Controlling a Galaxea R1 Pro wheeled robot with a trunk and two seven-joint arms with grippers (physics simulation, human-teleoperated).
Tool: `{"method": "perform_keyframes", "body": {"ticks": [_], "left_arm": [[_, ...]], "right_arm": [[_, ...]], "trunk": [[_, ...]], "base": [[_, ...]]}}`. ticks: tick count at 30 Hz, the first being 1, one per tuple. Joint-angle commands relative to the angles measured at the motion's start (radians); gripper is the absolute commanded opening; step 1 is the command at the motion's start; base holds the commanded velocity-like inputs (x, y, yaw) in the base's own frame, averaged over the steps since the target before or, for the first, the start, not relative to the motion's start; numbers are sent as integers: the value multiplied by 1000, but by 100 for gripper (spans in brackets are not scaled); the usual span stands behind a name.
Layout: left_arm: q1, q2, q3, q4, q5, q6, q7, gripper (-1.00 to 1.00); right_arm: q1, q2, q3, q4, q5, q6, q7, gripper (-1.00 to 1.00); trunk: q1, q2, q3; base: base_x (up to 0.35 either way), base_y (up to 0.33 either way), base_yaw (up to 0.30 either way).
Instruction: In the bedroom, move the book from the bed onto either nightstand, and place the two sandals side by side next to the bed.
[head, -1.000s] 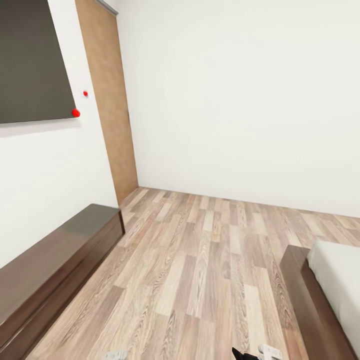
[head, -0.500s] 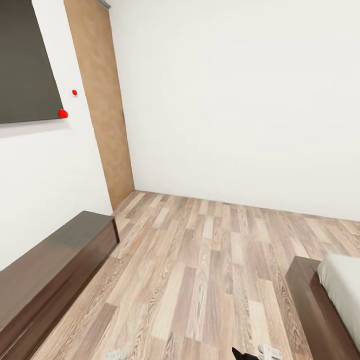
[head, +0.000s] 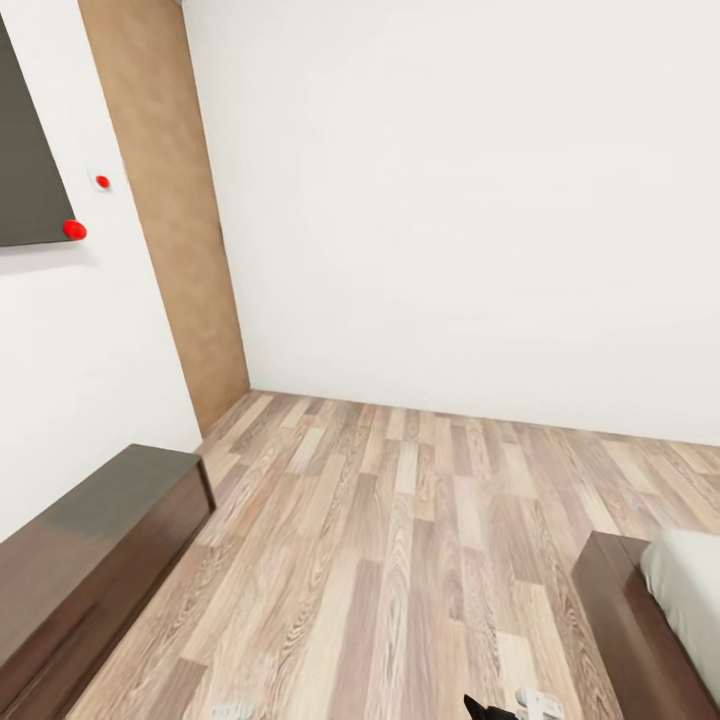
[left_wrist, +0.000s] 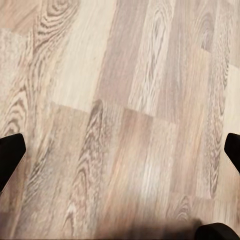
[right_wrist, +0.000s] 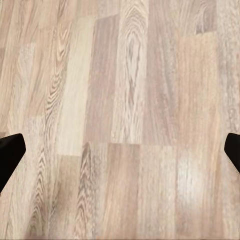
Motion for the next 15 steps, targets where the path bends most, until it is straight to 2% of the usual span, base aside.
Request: {"method": "perform_keyframes", "body": {"ticks": [1, 8, 15], "left_arm": [[-1, 0, 5, 1, -5, -4, -3, 100], [-1, 0, 5, 1, -5, -4, -3, 100], [-1, 0, 5, 1, -5, -4, -3, 100]], "right_arm": [[-2, 1, 9, 4, -10, -5, 7, 100], [-2, 1, 8, 4, -9, -5, 8, 100], [-1, 1, 9, 4, -8, -5, 9, 100]], "trunk": [[1, 0, -1], [1, 0, -1], [1, 0, -1]], "base": [[331, 0, -2], [331, 0, -13], [331, 0, -236]]}}
